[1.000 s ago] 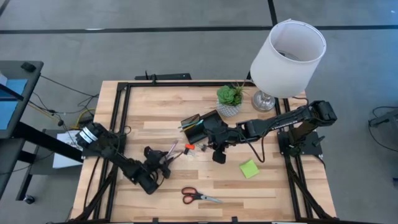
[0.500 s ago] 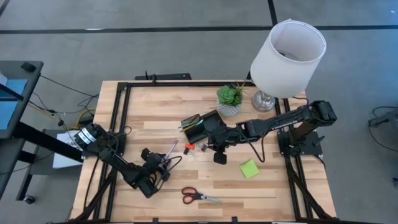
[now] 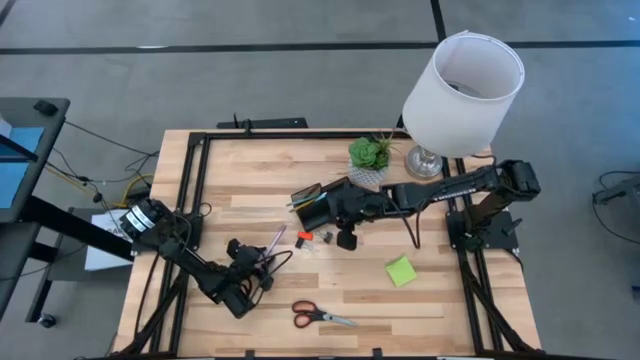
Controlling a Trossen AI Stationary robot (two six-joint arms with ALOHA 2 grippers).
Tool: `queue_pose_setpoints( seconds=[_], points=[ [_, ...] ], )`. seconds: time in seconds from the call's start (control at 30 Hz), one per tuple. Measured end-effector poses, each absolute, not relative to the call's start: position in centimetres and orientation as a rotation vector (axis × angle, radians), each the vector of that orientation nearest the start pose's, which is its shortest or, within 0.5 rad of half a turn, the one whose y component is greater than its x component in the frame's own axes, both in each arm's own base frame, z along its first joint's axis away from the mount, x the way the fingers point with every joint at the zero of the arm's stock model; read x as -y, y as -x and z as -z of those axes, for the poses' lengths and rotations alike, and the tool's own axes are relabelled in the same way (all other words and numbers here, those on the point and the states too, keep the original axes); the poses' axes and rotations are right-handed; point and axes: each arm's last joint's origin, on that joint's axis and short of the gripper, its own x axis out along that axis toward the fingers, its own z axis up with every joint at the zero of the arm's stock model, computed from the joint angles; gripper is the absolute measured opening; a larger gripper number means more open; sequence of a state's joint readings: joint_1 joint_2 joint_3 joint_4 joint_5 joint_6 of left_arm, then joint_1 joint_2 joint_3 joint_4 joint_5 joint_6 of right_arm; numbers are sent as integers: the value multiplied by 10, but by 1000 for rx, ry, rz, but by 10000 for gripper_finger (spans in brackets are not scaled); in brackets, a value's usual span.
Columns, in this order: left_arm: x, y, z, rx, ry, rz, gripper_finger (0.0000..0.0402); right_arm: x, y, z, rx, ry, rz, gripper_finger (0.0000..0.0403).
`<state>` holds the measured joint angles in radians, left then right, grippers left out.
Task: Pick and place office supplies into organizer
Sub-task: Put the light purple pen into the black desk organizer
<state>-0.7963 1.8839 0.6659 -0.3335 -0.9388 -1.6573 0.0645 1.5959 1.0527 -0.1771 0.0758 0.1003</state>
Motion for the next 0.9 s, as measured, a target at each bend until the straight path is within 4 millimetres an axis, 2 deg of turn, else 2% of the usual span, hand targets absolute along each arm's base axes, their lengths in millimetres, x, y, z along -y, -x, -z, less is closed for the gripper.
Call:
queue_pose_setpoints(
  seconds=[0.13, 0.3, 0.6, 0.9],
  points=[
    [157, -188, -56, -546, 316, -776, 194, -16, -340, -229, -712, -45, 55, 65],
    [157, -187, -43, -435, 279, -794, 194, -17, -340, -229, -711, -44, 51, 65],
    [156, -187, -41, -409, 298, -809, 194, -20, -341, -230, -694, -44, 42, 65],
    [149, -200, -44, -429, 310, -852, 194, -20, -345, -235, -627, -51, 33, 65]
  ],
)
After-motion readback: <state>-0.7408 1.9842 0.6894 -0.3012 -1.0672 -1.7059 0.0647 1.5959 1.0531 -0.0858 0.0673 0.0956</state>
